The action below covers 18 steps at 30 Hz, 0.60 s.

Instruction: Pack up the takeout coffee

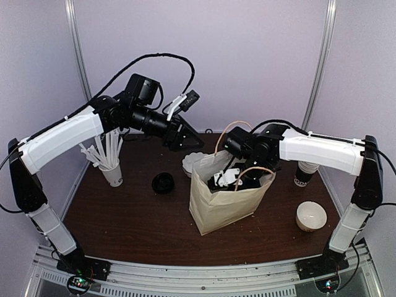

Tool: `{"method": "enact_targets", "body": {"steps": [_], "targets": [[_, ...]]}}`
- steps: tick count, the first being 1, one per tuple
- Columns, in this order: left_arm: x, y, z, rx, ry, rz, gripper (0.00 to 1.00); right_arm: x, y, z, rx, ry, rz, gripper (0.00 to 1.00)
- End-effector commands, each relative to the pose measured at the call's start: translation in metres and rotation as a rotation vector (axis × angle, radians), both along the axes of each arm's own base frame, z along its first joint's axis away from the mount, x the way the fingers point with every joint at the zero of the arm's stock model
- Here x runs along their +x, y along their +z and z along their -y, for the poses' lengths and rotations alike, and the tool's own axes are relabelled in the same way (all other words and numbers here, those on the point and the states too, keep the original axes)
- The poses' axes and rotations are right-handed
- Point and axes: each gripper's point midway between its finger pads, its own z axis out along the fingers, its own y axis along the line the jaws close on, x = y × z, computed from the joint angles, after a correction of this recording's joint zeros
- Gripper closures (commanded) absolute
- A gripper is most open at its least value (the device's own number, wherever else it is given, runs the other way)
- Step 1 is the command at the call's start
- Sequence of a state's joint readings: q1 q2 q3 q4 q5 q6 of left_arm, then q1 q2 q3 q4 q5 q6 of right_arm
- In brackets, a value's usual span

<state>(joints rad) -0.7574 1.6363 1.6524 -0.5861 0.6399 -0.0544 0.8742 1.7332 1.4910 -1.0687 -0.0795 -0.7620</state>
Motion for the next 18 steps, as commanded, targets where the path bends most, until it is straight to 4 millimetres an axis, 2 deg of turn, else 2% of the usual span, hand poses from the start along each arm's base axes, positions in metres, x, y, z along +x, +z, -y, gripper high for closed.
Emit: {"method": "enact_targets", "body": {"steps": [1, 4, 9, 18], "targets": [[-0.007, -0.002, 0.009, 0.059, -0.046, -0.024, 0.25, 0.003, -0.008, -0.008, 0.053, -0.009, 0.009, 0.30], [-0.008, -0.010, 0.012, 0.088, -0.050, -0.047, 0.27, 0.003, -0.010, -0.005, 0.047, -0.007, 0.012, 0.30], [-0.013, -0.013, 0.024, 0.087, -0.095, -0.078, 0.32, 0.005, -0.015, -0.002, 0.038, -0.006, 0.011, 0.30], [0.000, -0.029, 0.044, 0.125, -0.109, -0.064, 0.43, 0.011, -0.015, -0.011, 0.042, -0.033, -0.003, 0.30]]}}
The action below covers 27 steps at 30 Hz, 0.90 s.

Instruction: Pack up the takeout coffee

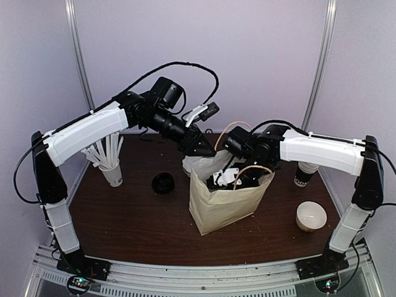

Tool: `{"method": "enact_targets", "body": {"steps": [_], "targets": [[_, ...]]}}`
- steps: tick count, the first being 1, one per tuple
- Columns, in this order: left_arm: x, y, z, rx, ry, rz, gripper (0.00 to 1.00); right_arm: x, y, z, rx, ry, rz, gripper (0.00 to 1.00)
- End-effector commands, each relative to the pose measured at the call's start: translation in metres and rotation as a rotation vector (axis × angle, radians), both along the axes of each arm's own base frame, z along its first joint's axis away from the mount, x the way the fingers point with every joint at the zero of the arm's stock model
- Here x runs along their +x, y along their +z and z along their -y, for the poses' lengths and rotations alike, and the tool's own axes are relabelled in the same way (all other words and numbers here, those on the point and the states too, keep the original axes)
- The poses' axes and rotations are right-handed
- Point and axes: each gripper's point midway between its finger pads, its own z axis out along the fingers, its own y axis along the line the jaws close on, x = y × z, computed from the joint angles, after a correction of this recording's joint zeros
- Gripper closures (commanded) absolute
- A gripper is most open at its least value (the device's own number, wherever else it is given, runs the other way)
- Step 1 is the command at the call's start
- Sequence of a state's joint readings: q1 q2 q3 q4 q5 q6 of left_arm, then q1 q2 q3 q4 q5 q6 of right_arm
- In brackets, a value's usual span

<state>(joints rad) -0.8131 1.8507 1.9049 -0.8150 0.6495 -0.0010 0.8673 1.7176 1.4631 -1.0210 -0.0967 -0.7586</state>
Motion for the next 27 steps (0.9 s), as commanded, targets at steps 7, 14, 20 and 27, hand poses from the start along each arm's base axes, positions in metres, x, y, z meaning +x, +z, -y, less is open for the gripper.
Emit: {"method": "enact_targets", "body": {"steps": [7, 14, 20, 27], "targets": [[0.021, 0.000, 0.019, -0.006, 0.032, 0.067, 0.68, 0.007, -0.019, -0.007, 0.005, -0.036, -0.020, 0.30], [0.026, 0.004, 0.022, -0.027, 0.060, 0.054, 0.83, 0.003, -0.024, -0.006, 0.020, -0.038, -0.029, 0.30], [0.033, -0.001, 0.022, -0.020, 0.104, 0.060, 0.92, -0.004, -0.039, 0.001, 0.002, -0.050, -0.052, 0.31], [0.035, -0.005, 0.025, -0.022, 0.106, 0.052, 0.96, -0.008, -0.049, 0.007, -0.023, -0.019, -0.060, 0.31]]}}
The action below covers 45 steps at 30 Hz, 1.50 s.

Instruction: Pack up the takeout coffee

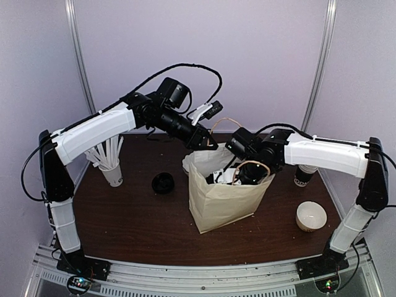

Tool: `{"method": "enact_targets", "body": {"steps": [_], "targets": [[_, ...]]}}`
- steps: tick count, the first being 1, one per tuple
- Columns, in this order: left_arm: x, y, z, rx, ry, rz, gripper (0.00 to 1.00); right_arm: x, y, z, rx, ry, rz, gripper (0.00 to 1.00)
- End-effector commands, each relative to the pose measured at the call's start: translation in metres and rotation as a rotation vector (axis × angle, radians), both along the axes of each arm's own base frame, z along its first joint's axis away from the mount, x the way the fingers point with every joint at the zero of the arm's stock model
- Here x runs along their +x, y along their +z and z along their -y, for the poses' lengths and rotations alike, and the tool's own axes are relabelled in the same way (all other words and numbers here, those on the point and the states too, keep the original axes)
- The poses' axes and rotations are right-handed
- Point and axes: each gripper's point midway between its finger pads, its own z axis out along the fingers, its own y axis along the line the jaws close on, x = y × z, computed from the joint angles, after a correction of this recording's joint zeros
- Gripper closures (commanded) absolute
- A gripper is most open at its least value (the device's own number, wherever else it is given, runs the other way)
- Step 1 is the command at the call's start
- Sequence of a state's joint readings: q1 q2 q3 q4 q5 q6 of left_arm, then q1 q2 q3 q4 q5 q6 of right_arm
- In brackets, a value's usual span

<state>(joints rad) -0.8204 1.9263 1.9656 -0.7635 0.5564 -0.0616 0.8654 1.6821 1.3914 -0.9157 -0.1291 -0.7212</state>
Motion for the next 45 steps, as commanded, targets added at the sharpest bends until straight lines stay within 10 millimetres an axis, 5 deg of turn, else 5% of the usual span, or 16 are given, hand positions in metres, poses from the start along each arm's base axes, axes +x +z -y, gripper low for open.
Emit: {"method": "enact_targets", "body": {"steps": [1, 7, 13, 29, 45], "targets": [[0.007, 0.005, 0.009, -0.037, 0.010, 0.033, 0.97, -0.012, -0.046, 0.016, -0.109, 0.041, -0.081, 0.30], [0.006, 0.004, 0.011, -0.043, 0.002, 0.022, 0.98, -0.023, -0.042, 0.019, -0.145, 0.153, -0.118, 0.30], [0.007, 0.003, 0.011, -0.041, 0.004, 0.026, 0.99, -0.017, -0.052, 0.014, -0.136, 0.030, -0.145, 0.31], [0.013, 0.001, 0.014, -0.040, 0.008, 0.042, 1.00, -0.007, -0.038, 0.006, -0.100, -0.055, -0.115, 0.27], [0.009, -0.002, 0.016, -0.053, -0.012, 0.013, 1.00, -0.013, -0.036, 0.006, -0.108, -0.009, -0.117, 0.27]]}}
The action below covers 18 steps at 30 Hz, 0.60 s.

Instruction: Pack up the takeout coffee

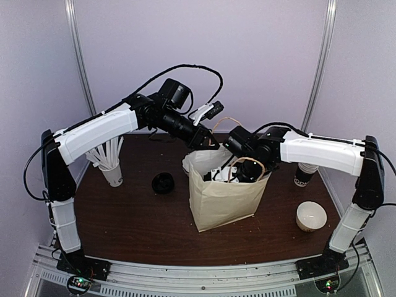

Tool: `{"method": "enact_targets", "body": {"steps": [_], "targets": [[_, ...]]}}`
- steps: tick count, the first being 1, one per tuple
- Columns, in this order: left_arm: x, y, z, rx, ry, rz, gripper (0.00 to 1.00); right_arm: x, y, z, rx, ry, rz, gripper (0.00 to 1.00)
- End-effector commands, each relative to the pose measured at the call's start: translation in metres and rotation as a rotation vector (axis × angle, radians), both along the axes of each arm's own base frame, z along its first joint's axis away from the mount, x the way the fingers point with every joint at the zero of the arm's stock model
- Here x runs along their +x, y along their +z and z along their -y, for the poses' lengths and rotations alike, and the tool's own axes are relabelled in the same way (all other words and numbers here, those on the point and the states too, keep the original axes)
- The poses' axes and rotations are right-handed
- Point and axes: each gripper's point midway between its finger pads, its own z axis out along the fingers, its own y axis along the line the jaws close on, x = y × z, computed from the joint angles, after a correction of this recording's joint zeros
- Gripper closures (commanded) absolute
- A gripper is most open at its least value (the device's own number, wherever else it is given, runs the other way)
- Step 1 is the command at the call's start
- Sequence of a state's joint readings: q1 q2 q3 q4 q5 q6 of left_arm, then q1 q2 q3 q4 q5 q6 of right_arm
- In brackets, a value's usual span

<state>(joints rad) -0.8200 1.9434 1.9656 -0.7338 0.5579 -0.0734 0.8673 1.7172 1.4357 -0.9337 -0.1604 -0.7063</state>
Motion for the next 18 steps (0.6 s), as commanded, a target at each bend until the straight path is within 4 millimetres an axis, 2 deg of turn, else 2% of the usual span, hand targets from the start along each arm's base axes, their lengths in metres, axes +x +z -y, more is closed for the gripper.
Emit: {"method": "enact_targets", "body": {"steps": [1, 7, 9, 18], "targets": [[0.003, 0.003, 0.011, -0.046, -0.021, 0.014, 1.00, -0.012, -0.038, 0.015, -0.125, -0.016, -0.083, 0.27], [0.000, 0.004, 0.008, -0.039, -0.021, 0.018, 1.00, -0.011, -0.043, 0.013, -0.137, -0.066, -0.083, 0.27], [0.000, 0.001, 0.008, -0.033, -0.023, 0.014, 1.00, -0.011, -0.039, 0.011, -0.140, -0.064, -0.066, 0.25], [-0.002, 0.006, 0.007, -0.036, -0.029, 0.021, 1.00, -0.013, 0.012, 0.001, -0.033, -0.044, -0.028, 0.08]]}}
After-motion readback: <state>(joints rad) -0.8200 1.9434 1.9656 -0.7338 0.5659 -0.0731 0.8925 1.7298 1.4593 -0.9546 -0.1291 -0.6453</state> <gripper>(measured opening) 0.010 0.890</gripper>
